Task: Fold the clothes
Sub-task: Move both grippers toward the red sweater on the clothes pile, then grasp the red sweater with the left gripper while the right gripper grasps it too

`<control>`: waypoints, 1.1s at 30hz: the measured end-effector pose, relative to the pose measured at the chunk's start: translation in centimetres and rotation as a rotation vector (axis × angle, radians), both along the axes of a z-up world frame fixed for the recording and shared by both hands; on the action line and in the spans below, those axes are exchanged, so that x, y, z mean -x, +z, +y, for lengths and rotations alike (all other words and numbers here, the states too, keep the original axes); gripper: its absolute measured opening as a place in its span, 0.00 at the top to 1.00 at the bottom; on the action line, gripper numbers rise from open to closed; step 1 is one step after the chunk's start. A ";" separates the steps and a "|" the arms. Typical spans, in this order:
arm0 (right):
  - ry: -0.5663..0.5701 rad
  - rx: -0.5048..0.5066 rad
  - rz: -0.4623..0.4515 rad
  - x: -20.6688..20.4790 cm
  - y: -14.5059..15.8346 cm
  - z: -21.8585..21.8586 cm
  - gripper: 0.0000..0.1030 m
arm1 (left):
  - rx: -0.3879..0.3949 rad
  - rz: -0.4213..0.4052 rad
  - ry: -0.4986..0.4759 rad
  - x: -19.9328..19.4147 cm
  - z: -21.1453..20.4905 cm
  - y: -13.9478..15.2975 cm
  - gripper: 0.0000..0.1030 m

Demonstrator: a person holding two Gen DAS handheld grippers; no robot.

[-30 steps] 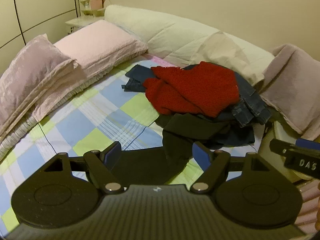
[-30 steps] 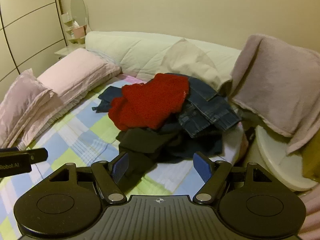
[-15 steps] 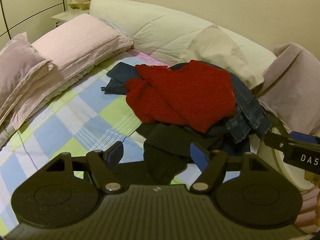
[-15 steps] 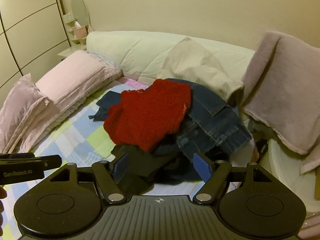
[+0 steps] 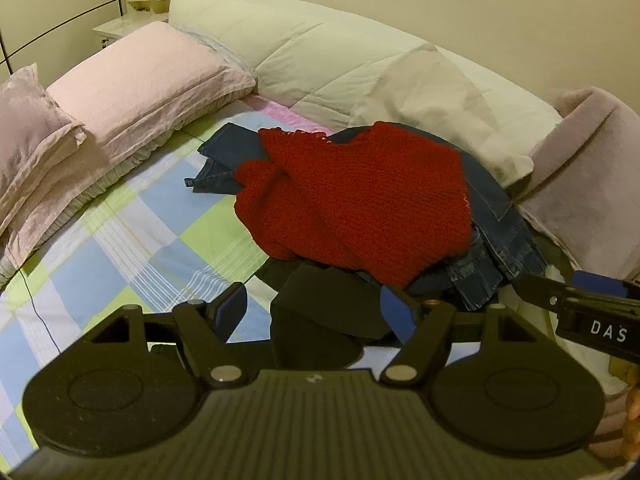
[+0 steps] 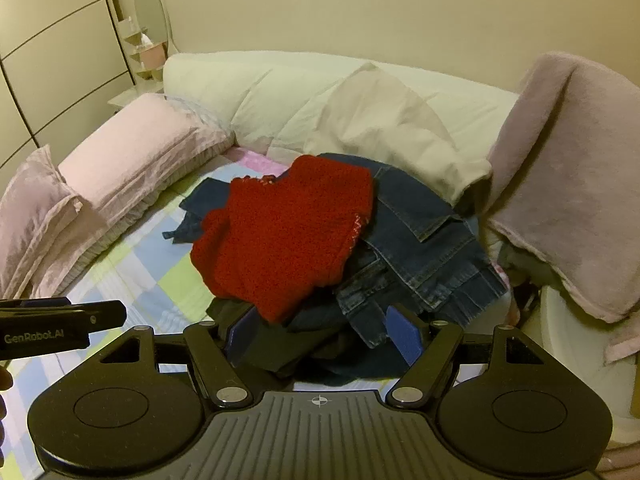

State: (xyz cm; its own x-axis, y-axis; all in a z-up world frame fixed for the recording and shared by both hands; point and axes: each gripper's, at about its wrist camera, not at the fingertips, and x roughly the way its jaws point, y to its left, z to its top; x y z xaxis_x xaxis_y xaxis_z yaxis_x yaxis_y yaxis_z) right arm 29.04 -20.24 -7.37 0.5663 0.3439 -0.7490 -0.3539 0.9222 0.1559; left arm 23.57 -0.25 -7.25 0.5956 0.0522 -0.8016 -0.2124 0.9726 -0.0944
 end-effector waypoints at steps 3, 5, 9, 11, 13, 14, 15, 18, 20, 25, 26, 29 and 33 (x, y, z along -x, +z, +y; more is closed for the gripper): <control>-0.004 -0.049 0.050 -1.2 -0.9 -0.4 0.28 | 0.033 -0.007 0.013 -0.5 0.5 -1.0 0.33; -0.014 -0.076 0.078 -2.1 -1.5 -0.8 0.28 | 0.070 -0.001 0.018 -1.0 0.8 -1.9 0.37; -0.013 -0.108 0.098 -3.6 -2.6 -1.4 0.28 | 0.120 0.013 0.034 -2.1 1.1 -3.6 0.38; -0.018 -0.133 0.108 -4.4 -3.1 -1.7 0.28 | 0.136 0.015 0.038 -2.7 1.1 -4.5 0.38; -0.023 -0.160 0.120 -5.3 -3.7 -2.0 0.28 | 0.158 0.017 0.038 -3.4 1.1 -5.4 0.38; -0.029 -0.180 0.131 -5.8 -4.0 -2.2 0.28 | 0.170 0.020 0.040 -3.7 1.1 -5.9 0.37; -0.037 -0.204 0.148 -6.4 -4.4 -2.4 0.28 | 0.184 0.022 0.043 -4.2 1.0 -6.5 0.37; -0.069 -0.265 0.191 -8.2 -5.6 -3.1 0.28 | 0.235 0.029 0.054 -5.4 0.9 -8.2 0.37; -0.090 -0.296 0.218 -9.3 -6.5 -3.5 0.31 | 0.278 0.033 0.065 -6.2 0.9 -9.4 0.37; -0.147 -0.375 0.298 -12.2 -8.6 -4.4 0.43 | 0.405 0.037 0.116 -8.2 1.4 -12.0 0.38; -0.155 -0.395 0.313 -12.7 -9.0 -4.5 0.43 | 0.423 0.038 0.127 -8.6 1.5 -12.5 0.38; -0.171 -0.430 0.344 -13.9 -10.0 -4.8 0.43 | 0.470 0.039 0.161 -9.8 1.8 -13.8 0.38; -0.165 -0.453 0.368 -15.2 -11.0 -4.8 0.43 | 0.558 0.049 0.215 -11.4 2.4 -15.6 0.38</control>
